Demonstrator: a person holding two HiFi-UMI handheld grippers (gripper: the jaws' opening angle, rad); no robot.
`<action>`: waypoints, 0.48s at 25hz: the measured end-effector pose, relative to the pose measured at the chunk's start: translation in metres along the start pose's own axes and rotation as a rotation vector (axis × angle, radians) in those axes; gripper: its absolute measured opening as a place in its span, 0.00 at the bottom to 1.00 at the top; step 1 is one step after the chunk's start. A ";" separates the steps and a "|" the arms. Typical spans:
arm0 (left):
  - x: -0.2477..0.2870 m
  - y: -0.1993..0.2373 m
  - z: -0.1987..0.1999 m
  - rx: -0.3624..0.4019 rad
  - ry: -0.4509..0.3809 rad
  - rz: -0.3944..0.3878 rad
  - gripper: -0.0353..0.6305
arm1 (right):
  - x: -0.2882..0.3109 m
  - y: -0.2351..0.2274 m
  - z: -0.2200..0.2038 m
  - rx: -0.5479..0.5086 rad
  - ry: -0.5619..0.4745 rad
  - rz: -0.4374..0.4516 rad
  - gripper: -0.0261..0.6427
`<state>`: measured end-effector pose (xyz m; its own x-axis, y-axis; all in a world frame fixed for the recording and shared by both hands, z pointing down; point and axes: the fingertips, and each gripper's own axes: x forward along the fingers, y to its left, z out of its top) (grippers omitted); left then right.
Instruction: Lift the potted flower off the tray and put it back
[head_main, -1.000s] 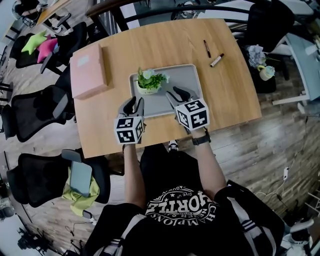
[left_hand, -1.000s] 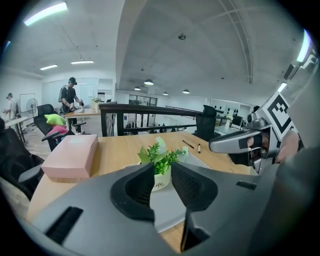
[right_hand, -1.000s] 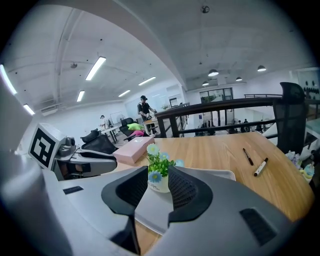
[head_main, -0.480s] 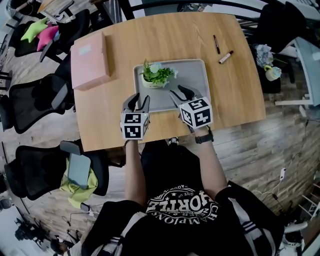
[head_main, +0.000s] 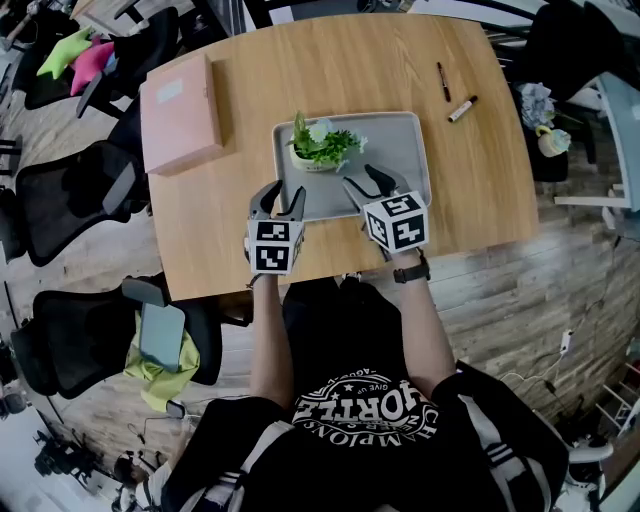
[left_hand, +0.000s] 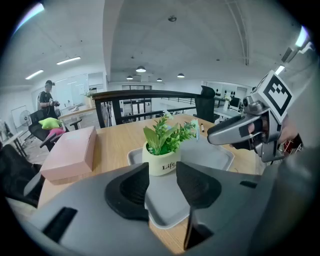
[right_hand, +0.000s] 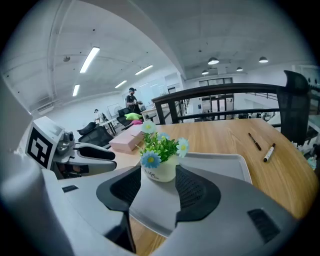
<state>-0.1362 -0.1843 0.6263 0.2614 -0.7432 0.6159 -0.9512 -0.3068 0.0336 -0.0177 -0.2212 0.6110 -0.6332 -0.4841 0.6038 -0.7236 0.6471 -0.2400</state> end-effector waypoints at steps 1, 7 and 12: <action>0.001 0.000 -0.001 0.004 0.009 -0.005 0.32 | 0.002 0.000 0.000 0.002 0.002 -0.001 0.36; 0.011 0.002 -0.004 -0.003 0.039 -0.038 0.35 | 0.015 -0.005 -0.005 0.010 0.016 -0.006 0.38; 0.022 0.005 -0.005 0.026 0.055 -0.063 0.37 | 0.027 -0.011 -0.009 0.018 0.034 -0.008 0.39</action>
<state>-0.1363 -0.1994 0.6445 0.3102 -0.6885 0.6556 -0.9285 -0.3674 0.0536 -0.0241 -0.2358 0.6371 -0.6176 -0.4689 0.6314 -0.7338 0.6325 -0.2481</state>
